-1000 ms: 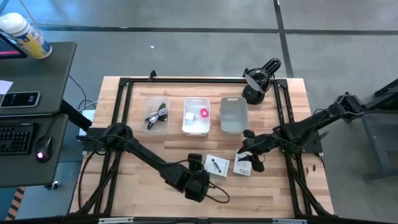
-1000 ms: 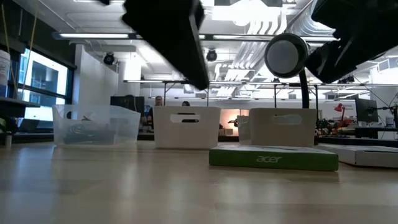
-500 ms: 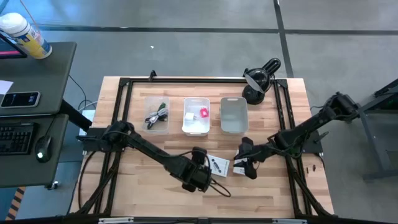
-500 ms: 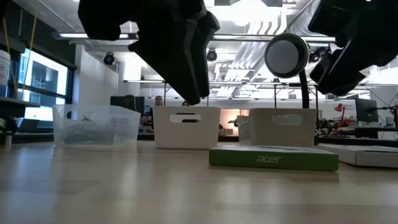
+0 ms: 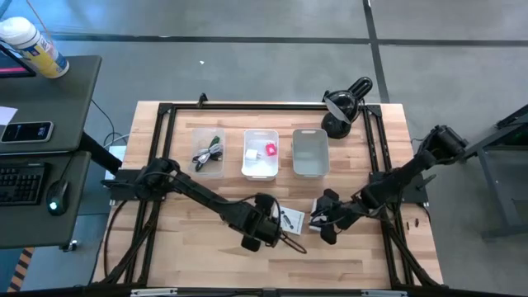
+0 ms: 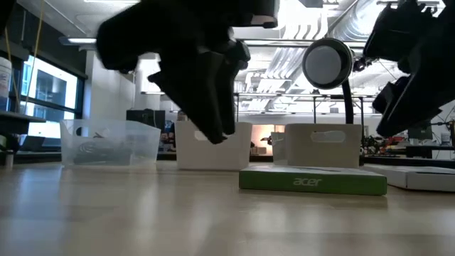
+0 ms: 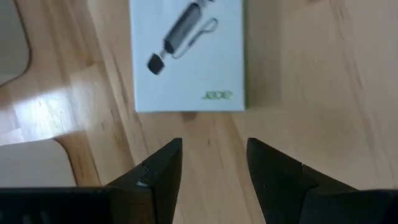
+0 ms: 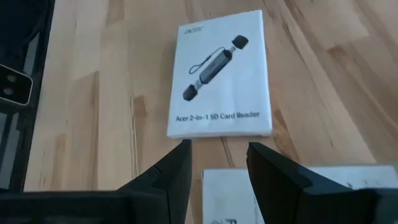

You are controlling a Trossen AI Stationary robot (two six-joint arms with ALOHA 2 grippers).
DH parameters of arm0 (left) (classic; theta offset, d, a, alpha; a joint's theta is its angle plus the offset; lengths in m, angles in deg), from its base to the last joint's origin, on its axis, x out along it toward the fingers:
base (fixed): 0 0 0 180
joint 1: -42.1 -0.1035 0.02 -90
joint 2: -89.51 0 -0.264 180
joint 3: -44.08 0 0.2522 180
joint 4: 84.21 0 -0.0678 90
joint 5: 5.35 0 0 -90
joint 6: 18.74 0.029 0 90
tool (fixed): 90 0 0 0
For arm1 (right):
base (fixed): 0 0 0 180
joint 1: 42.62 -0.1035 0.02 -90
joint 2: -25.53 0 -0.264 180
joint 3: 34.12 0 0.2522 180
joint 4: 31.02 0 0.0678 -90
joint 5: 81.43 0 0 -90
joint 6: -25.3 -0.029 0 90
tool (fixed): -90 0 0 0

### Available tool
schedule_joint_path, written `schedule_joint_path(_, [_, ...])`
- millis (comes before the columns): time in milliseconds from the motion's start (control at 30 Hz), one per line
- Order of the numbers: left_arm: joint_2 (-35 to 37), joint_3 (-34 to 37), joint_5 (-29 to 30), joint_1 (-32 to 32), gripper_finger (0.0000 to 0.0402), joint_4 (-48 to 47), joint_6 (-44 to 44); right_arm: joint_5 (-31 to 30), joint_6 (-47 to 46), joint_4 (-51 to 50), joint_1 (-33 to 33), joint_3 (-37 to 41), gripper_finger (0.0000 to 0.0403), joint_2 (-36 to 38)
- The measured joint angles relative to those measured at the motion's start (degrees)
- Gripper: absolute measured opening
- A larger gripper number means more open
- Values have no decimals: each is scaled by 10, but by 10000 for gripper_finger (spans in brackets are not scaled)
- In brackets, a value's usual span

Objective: Pick and place items into bin
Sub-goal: Put the left card reader into the gray bin

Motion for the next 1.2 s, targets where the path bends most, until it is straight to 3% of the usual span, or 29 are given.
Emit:
schedule_joint_path(433, [0,0,32,-1,166,-3,-8,1,28,39,2,-5,145,-55])
schedule_joint_path(633, [0,0,52,-3,166,-21,-30,27,44,36,2,-33,145,-104])
schedule_joint_path(867, [0,4,51,-14,166,-35,-47,16,52,-10,9,-74,145,-137])
schedule_joint_path(1200, [-1,69,-26,-30,166,52,-62,14,47,-40,10,-89,145,-149])
